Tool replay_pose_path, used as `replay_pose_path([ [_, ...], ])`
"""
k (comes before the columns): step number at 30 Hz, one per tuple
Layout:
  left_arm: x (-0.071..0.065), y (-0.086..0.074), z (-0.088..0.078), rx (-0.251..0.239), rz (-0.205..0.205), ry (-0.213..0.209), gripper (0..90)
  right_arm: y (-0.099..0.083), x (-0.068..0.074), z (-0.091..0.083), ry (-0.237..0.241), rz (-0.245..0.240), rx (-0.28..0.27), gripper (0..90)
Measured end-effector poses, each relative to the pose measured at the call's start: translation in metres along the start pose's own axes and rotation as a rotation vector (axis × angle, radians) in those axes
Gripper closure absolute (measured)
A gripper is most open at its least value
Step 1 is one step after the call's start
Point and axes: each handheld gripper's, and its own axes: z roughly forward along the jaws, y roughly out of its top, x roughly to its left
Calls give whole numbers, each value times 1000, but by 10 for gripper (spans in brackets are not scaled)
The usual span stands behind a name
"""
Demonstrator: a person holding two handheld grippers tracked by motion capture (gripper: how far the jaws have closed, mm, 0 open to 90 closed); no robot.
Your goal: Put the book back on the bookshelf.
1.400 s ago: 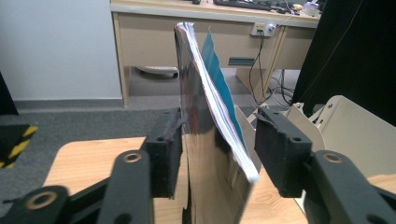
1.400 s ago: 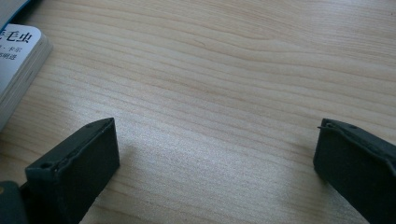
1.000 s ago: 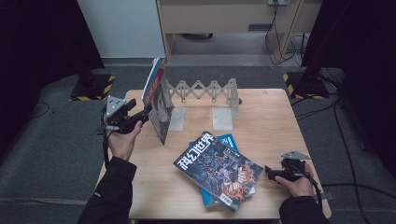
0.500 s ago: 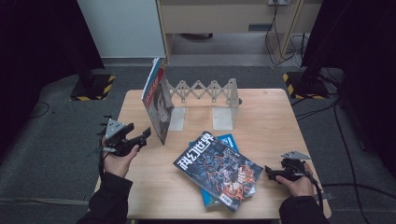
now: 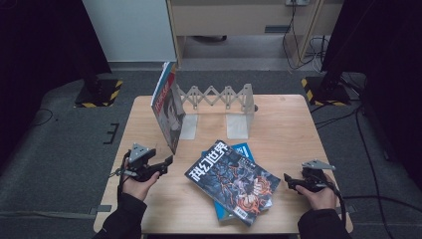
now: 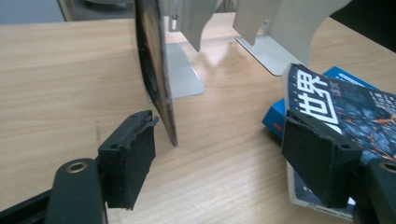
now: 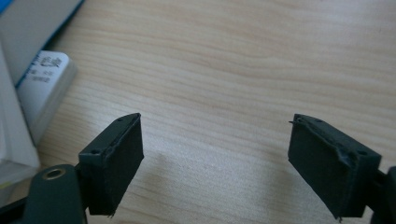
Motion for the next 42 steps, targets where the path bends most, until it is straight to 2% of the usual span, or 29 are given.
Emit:
replay_pose_path([
  [8,-7,-11,11,53,-29,-47,256,10,9,-15,-8,33,-81,213],
  [11,-12,-14,16,69,-23,-80,256,14,13,-20,13,44,-116,227],
  [14,-17,-15,20,80,-4,-84,256,15,18,-24,33,45,-142,237],
  [17,-19,-16,22,85,-3,-95,253,16,22,-27,56,46,-163,241],
  [21,-22,-19,28,100,-29,-125,250,16,27,-27,99,40,-151,235],
  [24,-25,-21,33,106,-34,-124,253,15,31,-25,122,37,-124,235],
  [28,-29,-24,39,136,-38,-147,246,15,36,-26,142,37,-131,235],
  [30,-30,-27,43,150,-59,-169,247,14,40,-26,156,33,-127,235],
  [33,-33,-30,46,166,-34,-162,259,12,44,-26,170,26,-121,235],
  [42,-37,-35,54,184,-48,-201,237,13,55,-20,218,12,-103,226],
])
